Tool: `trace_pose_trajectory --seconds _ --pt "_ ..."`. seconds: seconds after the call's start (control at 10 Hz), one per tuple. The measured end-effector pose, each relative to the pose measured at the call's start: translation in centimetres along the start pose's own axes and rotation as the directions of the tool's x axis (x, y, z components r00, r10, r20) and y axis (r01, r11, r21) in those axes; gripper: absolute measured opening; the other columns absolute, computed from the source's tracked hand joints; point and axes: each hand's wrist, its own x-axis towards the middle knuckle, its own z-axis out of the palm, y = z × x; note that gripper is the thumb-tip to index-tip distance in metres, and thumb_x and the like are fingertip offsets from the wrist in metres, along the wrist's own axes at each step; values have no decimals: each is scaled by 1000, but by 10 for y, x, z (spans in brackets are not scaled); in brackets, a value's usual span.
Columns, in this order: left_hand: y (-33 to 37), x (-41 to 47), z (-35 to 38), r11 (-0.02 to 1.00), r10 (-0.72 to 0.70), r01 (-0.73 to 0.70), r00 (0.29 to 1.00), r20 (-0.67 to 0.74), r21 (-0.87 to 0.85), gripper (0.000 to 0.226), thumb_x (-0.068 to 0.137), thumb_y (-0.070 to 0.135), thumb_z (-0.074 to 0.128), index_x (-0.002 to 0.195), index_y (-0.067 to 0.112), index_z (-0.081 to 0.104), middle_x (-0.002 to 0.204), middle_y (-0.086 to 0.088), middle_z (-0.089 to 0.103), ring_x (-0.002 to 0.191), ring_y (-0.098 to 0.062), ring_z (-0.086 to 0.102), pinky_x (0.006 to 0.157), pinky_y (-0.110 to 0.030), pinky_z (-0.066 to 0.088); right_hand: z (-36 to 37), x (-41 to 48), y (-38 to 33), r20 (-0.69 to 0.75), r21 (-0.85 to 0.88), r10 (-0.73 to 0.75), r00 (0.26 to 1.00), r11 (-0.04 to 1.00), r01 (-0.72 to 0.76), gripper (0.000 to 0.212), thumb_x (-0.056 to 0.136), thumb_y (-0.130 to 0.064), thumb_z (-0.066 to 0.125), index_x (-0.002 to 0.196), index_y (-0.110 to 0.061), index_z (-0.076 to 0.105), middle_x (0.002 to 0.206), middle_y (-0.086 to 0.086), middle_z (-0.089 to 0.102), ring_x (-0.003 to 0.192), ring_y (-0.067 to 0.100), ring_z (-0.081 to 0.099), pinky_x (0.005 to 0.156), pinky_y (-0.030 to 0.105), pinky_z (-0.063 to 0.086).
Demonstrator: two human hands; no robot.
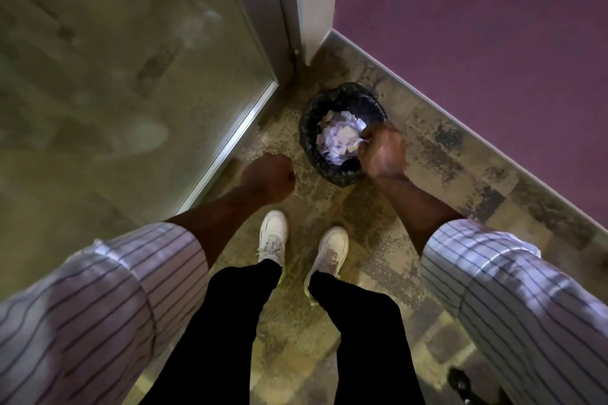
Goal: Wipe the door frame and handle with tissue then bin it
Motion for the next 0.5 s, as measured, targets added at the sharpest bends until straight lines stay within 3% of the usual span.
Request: trace_pose_trajectory --seconds 0.1,0.3,0.5 --pt "-6 7 5 1000 6 -7 1000 -9 -21 30 103 30 57 119 13 75 126 -18 75 121 -39 70 98 -46 61 10 5 -1 23 -12 -5 1000 1000 5 43 86 -3 69 128 -6 72 129 26 68 111 47 70 92 46 58" --pt "-15 0 4 997 14 -16 999 -31 -71 28 104 31 58 112 11 77 119 -16 78 113 -36 73 93 -44 62 7 -14 -5 39 -33 -37 999 999 39 29 85 -13 68 112 -10 80 117 22 75 100 44 74 89 47 63" --pt "-15 -24 -17 998 11 -13 999 -33 -54 30 105 38 60 115 14 75 123 -13 76 119 -35 70 96 -43 60 -20 -50 -17 90 -70 -76 993 994 82 22 86 -13 66 103 -15 80 107 19 78 95 42 75 82 44 61"
